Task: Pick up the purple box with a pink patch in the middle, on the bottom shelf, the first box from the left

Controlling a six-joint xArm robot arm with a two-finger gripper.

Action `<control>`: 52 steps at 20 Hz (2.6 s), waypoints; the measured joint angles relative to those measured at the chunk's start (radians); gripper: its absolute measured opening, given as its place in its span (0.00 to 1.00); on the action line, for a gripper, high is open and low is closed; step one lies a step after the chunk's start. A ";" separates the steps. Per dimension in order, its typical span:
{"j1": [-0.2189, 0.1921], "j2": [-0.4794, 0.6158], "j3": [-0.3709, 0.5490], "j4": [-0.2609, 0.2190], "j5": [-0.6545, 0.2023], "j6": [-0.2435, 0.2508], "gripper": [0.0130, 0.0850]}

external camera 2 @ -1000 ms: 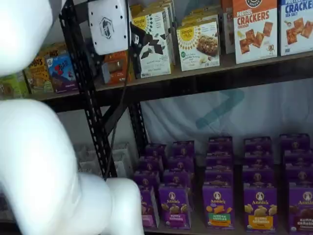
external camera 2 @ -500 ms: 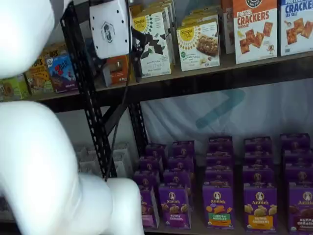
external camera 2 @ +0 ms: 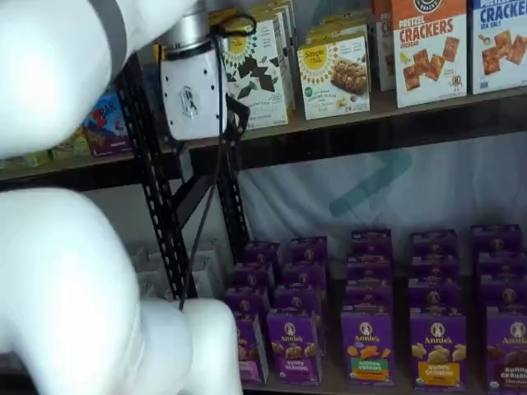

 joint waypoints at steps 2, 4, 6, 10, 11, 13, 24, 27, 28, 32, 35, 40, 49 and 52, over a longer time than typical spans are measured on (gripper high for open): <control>0.008 -0.010 0.060 0.005 -0.054 0.006 1.00; 0.015 -0.016 0.107 0.010 -0.100 0.013 1.00; 0.026 -0.016 0.154 0.016 -0.145 0.022 1.00; 0.054 -0.012 0.246 0.030 -0.245 0.044 1.00; 0.062 -0.006 0.268 0.029 -0.270 0.051 1.00; 0.082 0.007 0.307 0.016 -0.318 0.068 1.00; 0.087 0.154 0.498 0.001 -0.648 0.062 1.00; 0.085 0.221 0.521 -0.007 -0.718 0.060 1.00; 0.078 0.242 0.528 0.011 -0.743 0.043 1.00; 0.080 0.351 0.564 -0.013 -0.897 0.052 1.00; 0.085 0.426 0.576 -0.048 -0.995 0.078 1.00; 0.088 0.570 0.584 -0.106 -1.173 0.126 1.00; 0.086 0.813 0.545 -0.091 -1.377 0.113 1.00; 0.110 0.900 0.508 -0.079 -1.398 0.125 1.00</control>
